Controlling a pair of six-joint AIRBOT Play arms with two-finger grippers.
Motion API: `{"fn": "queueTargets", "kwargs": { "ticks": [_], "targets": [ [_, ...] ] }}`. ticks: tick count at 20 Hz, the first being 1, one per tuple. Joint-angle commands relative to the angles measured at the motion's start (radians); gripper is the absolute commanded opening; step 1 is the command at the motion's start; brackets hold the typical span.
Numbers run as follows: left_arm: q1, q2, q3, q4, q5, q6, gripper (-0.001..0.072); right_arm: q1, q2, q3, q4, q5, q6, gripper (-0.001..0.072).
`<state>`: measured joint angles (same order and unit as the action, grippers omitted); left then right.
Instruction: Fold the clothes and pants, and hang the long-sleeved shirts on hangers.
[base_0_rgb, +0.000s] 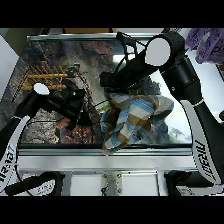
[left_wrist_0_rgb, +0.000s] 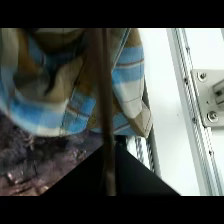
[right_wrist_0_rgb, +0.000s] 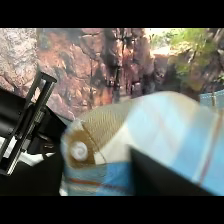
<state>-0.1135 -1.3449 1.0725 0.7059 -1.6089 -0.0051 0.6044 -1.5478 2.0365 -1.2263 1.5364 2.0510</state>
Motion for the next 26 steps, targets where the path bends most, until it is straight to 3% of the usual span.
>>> {"fn": "queueTargets", "kwargs": {
  "ticks": [1,16,18,22,26],
  "targets": [
    [0.001,0.0,0.001,0.007,0.005,-0.002,0.0013,0.001,0.0,0.0,-0.007,0.015,-0.01,0.0537],
    [0.001,0.0,0.001,0.007,0.004,-0.003,0.0013,-0.138,0.052,0.0,-0.056,0.126,-0.048,0.0537],
    [0.001,0.0,0.001,0.007,0.004,-0.003,0.0013,-0.159,0.061,0.0,-0.052,0.126,-0.126,0.0537],
    [0.001,0.0,0.001,0.008,0.004,-0.003,0.0013,-0.261,0.1,0.001,-0.013,0.146,-0.389,0.0539],
    [0.001,0.0,0.001,0.008,0.005,-0.003,0.0013,-0.446,0.161,0.0,0.203,0.18,-0.626,0.0539]
  ]
}}
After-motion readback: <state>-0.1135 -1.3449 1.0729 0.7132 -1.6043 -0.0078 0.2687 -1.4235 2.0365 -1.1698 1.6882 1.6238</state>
